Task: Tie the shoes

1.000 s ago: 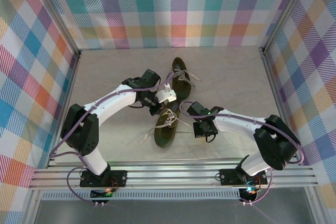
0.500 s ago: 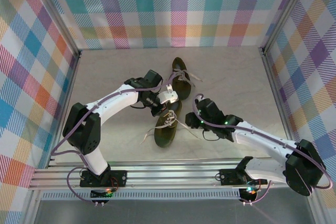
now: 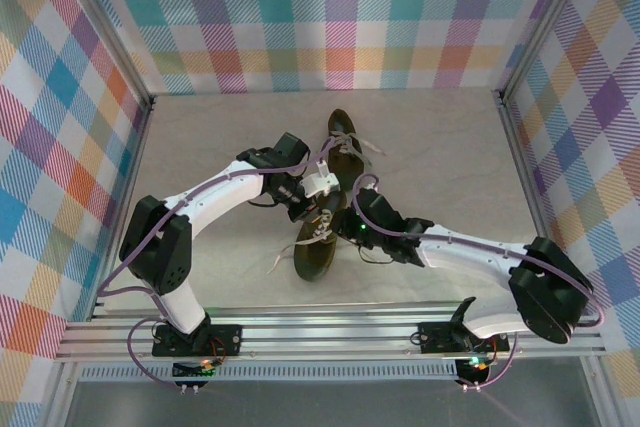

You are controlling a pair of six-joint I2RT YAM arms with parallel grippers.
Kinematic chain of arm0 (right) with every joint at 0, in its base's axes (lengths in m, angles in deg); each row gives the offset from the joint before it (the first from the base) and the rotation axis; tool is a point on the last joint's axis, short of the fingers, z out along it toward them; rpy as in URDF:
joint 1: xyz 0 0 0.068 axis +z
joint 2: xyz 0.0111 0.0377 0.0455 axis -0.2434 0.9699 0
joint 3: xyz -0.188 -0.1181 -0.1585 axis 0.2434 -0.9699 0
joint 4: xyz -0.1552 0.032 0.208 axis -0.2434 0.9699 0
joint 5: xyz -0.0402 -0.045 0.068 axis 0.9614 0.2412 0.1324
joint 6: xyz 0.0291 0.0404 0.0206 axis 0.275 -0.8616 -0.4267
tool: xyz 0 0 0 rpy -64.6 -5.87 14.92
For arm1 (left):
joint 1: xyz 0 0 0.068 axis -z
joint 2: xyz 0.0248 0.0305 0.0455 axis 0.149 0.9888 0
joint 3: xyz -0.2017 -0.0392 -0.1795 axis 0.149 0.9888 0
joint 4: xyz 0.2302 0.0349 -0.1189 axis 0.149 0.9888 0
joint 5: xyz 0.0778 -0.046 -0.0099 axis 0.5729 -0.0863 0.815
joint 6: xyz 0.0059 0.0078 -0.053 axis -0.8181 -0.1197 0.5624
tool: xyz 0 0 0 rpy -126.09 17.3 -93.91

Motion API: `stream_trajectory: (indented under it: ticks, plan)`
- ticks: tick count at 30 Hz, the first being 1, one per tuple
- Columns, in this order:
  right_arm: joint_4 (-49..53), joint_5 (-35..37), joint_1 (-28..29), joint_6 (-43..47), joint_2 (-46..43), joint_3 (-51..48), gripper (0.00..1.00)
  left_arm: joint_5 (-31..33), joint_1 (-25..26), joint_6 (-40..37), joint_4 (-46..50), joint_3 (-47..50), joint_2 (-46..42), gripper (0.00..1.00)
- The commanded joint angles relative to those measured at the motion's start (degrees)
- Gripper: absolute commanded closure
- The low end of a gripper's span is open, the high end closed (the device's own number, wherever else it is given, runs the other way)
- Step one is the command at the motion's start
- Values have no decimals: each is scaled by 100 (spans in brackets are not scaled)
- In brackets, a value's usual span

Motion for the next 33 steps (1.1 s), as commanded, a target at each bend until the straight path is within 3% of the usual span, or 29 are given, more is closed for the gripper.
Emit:
stream_trajectory:
  ticks: [1,24,33]
  plan:
    - [-293,32,6,-249,109,226,70,-134,-51,22,17,-107,12,100]
    - [-143,-127,-56,-463,681,564,68,-108,-51,9,21,-84,-22,100]
    - [-134,-169,-148,-551,821,596,74,-99,-51,13,42,-102,-5,100]
